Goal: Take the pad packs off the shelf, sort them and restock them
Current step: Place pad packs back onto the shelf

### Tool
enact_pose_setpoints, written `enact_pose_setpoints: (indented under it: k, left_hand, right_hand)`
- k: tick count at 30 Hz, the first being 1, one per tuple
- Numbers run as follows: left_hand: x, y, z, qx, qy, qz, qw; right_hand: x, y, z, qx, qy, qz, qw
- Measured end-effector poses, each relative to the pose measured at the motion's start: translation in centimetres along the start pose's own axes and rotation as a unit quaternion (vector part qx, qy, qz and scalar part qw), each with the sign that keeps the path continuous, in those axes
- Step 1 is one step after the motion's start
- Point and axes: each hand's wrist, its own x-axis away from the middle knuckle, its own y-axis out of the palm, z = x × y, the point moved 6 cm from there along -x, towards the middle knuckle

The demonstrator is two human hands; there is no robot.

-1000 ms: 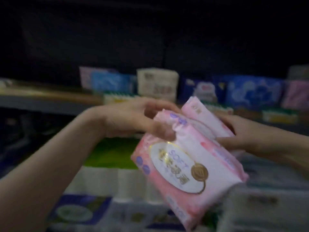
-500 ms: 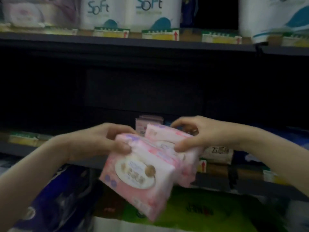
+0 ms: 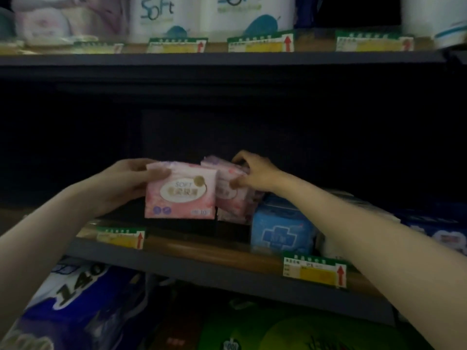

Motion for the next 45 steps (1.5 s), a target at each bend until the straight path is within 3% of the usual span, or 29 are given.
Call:
enact_pose_setpoints:
  k: [5,10,12,16,20,25,29,32,34,36,45]
  left_hand:
    - [-0.7,1.2,-1.6,-0.026,-0.045,-0.031,0.998]
    - [-1.4,1.4,-2.1,-0.033,-0.057,-0.055,0.996]
    - [-1.6,1.8,-2.2,-0.031,-0.063,-0.067,0.995]
    - [-2.4,4.4,-2.8,-0.040,-0.091,-0.091,0.991]
    - [-3.3,8.3,-3.8,-0.081,-0.103,-0.113,0.985]
    - [-3.7,9.9,-3.0,-0.251,-0.051,-0.112,0.960]
    - [-3.0,9.5,-3.3,-0.335,-0.005,-0.092,0.938]
    - [-1.2,8.2,-2.4,-0.304,0.100,0.059,0.946]
    - [1.3,7.6,-1.5,-0.268,0.203,0.181,0.924]
    - [3.3,8.0,-1.4,-0.256,0.260,0.242,0.899]
    - [9.5,13.1,-5.2,-0.312,0.389,0.216,0.839]
  right_hand:
    - [-0.6,1.3,2.4,0.140,0.016,-0.077,0.987]
    - [-0.2,1.9,4.0,0.172,0.042,-0.122,0.977]
    - [0.3,1.5,4.5,0.156,0.047,-0.130,0.978]
    - [1.6,-0.1,4.1,0.062,0.026,-0.052,0.996]
    - [3.7,0.5,3.7,0.078,0.022,-0.134,0.988]
    - [4.3,1.5,3.0,0.224,0.027,-0.144,0.964]
    - [4.8,1.8,2.2,0.261,0.019,-0.128,0.956]
    - [6.0,1.0,1.0,0.249,-0.027,-0.067,0.966]
    - [7.3,0.4,0.1,0.224,-0.077,-0.017,0.971]
    - [8.8,0.3,-0.6,0.210,-0.123,0.014,0.970]
    - [16.9,1.7,-0.3,0.193,-0.225,0.073,0.952]
